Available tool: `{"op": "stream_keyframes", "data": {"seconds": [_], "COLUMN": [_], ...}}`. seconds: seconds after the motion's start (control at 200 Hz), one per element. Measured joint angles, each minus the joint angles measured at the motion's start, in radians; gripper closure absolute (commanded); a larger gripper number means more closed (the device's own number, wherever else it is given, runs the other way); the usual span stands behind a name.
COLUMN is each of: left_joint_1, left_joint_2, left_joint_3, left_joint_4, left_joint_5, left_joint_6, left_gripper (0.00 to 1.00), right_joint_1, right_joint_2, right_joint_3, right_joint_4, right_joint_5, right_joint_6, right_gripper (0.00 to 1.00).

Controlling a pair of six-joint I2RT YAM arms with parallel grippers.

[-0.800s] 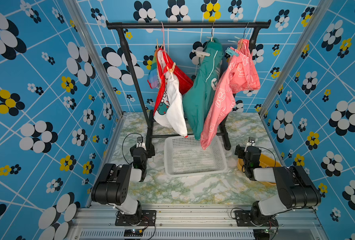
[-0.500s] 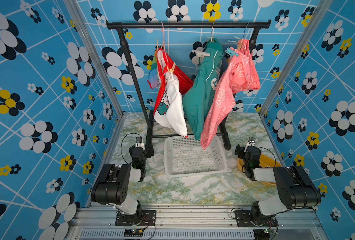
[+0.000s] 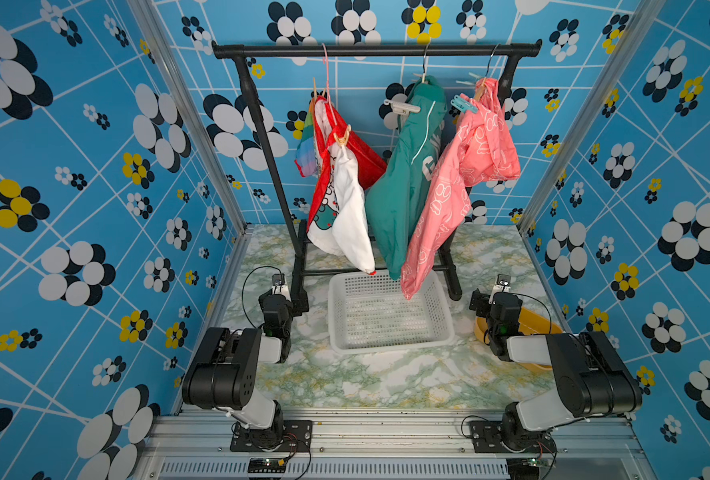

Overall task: Remove the clothespins securing jackets to the hanger
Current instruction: Pick up the hanger from the clothesline.

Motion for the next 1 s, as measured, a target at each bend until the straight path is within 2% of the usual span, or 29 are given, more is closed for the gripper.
{"op": "stream_keyframes", "data": {"seconds": [0.19, 0.245, 0.375, 0.53, 0.6, 0.715, 0.899, 0.999], "left_joint_1": [0.0, 0.0, -0.016, -0.061, -0.122, -0.248, -0.521, -0.629], "left_joint_2": [-0.01, -0.051, -0.278, -0.511, -0.583, -0.645, -0.607, -0.568], "left_joint_3": [0.0, 0.0, 0.023, 0.199, 0.247, 0.242, 0.222, 0.222], "left_joint_4": [-0.023, -0.065, -0.241, -0.487, -0.536, -0.558, -0.6, -0.613], "left_joint_5": [0.0, -0.005, 0.0, 0.068, 0.106, 0.163, 0.145, 0.114], "left_joint_6": [0.0, 0.0, -0.006, -0.089, -0.168, -0.323, -0.511, -0.571], "left_gripper": [0.01, 0.0, 0.01, 0.0, 0.01, 0.01, 0.01, 0.0], "right_joint_1": [0.0, 0.0, 0.002, 0.058, 0.106, 0.189, 0.373, 0.463], "right_joint_2": [-0.002, -0.021, -0.109, -0.242, -0.302, -0.357, -0.436, -0.462], "right_joint_3": [0.002, 0.021, 0.231, 0.403, 0.422, 0.422, 0.378, 0.339], "right_joint_4": [-0.005, -0.068, -0.412, -0.607, -0.674, -0.773, -0.862, -0.871], "right_joint_5": [0.0, 0.0, -0.01, -0.068, -0.12, -0.225, -0.317, -0.326], "right_joint_6": [0.0, 0.0, 0.013, 0.055, 0.1, 0.171, 0.318, 0.42], "right_gripper": [0.01, 0.01, 0.01, 0.01, 0.01, 0.01, 0.01, 0.01]}}
